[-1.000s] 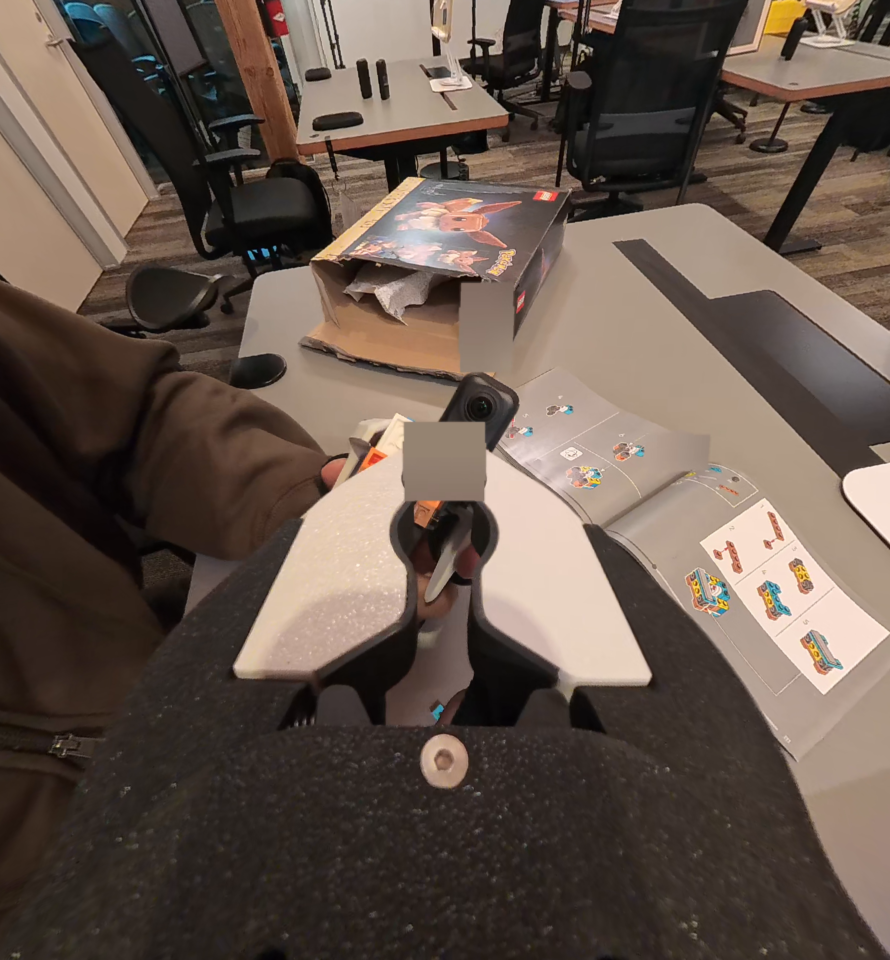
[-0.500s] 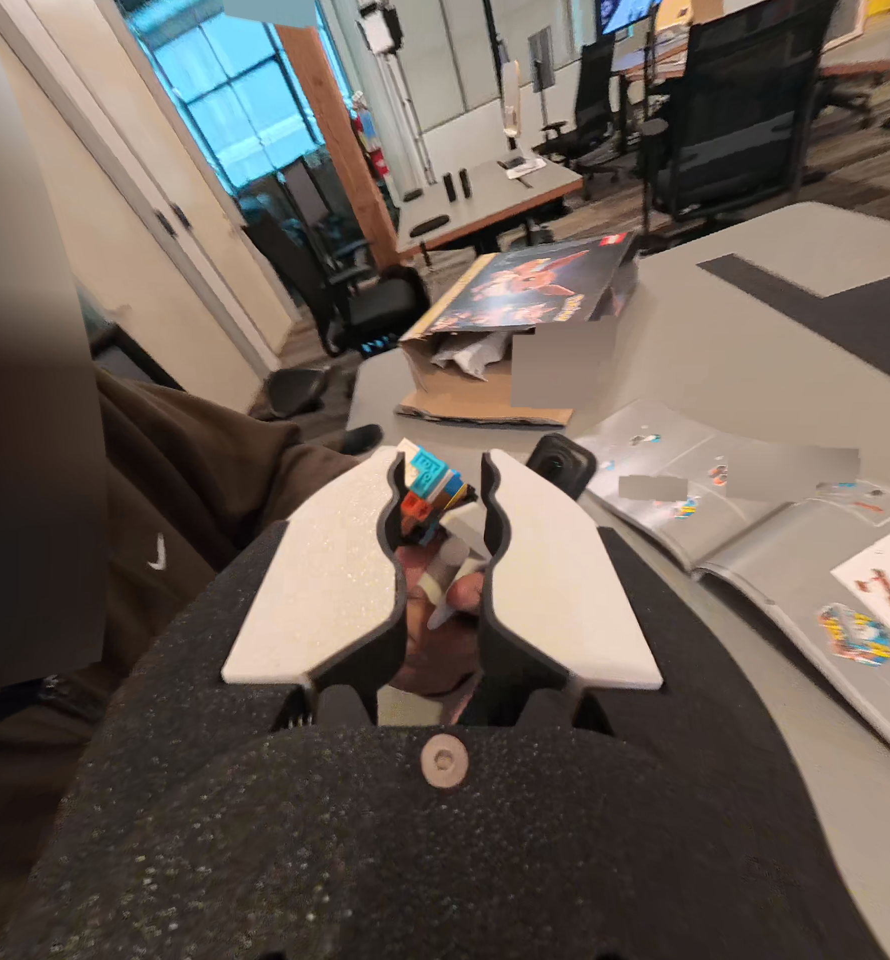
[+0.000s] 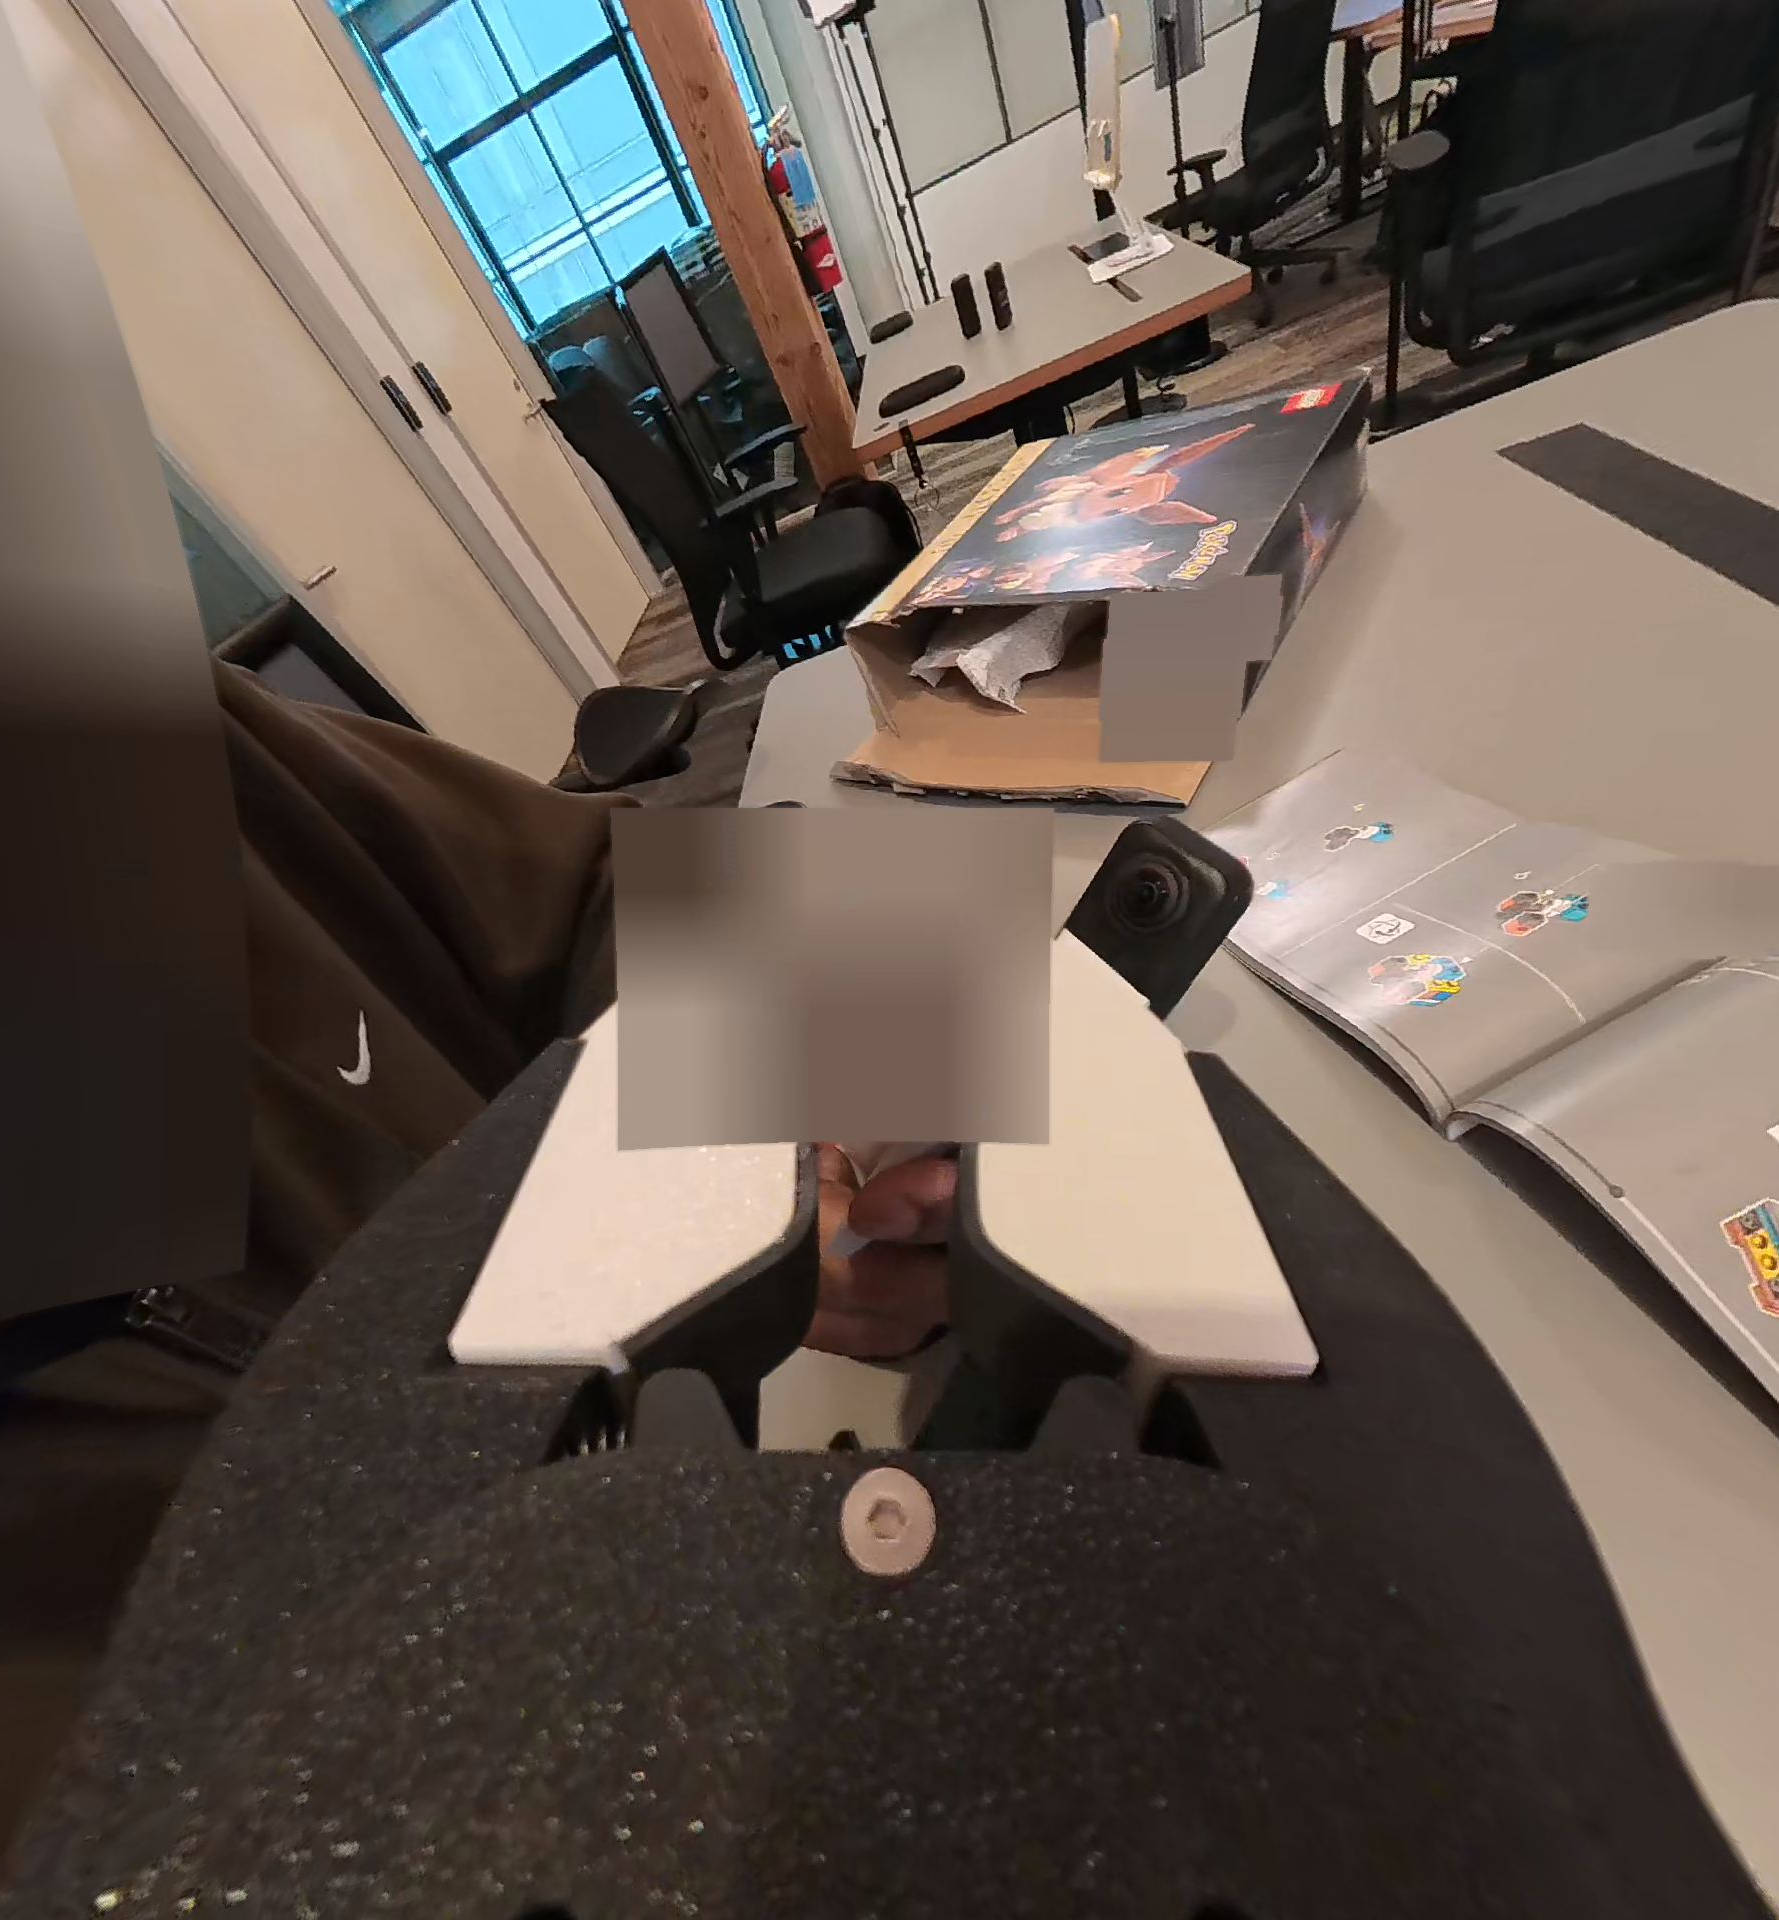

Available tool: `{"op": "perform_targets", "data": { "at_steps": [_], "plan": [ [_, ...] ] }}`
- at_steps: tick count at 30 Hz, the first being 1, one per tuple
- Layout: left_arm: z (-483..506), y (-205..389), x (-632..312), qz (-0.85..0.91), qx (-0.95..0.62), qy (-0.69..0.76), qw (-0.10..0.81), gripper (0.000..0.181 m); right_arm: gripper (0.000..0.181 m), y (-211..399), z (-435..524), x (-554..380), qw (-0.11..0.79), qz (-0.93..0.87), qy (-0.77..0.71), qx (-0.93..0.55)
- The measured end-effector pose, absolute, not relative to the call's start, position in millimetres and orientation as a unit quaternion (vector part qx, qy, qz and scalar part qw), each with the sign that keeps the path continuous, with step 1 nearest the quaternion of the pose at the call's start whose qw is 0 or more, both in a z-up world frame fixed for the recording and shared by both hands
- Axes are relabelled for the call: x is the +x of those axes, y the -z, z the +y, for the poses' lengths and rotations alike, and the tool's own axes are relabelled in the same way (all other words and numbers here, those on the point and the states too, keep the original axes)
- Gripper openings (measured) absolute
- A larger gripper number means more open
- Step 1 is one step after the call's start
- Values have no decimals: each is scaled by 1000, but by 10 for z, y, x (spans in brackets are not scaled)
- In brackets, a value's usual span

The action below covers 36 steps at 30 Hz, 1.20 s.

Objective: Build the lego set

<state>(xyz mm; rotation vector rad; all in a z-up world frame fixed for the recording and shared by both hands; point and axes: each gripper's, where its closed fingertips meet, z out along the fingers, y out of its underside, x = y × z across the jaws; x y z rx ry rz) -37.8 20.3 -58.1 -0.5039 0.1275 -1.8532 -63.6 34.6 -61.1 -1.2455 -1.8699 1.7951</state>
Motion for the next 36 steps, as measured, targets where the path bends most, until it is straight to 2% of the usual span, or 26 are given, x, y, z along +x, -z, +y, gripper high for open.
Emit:
{"op": "perform_targets", "data": {
  "at_steps": [10, 18, 21, 23, 26, 31, 36],
  "plan": [
    [199, 587, -386, 55, -217, 791, 570, 39, 24, 612, 336, -620, 144, -651, -616, -420],
    [234, 636, -289, 69, -261, 774, 573, 39, 8, 659, 347, -639, 164, -656, -605, -421],
    [35, 561, 96, 164, -289, 755, 564, 39, 0, 1252, 450, -752, 191, -726, -467, -468],
    [89, 617, 98, 151, -309, 742, 575, 39, 0, 1241, 436, -835, 198, -679, -514, -486],
    [233, 663, -249, 76, -298, 745, 592, 39, 1, 1342, 606, -794, 209, -673, -492, -511],
    [311, 701, -303, 105, -358, 689, 622, 39, 10, 1311, 869, -774, 230, -634, -525, -518],
    [391, 829, -252, 156, -443, 618, 631, 39, 15, 1095, 873, -650, 188, -605, -629, -451]
  ]
}}
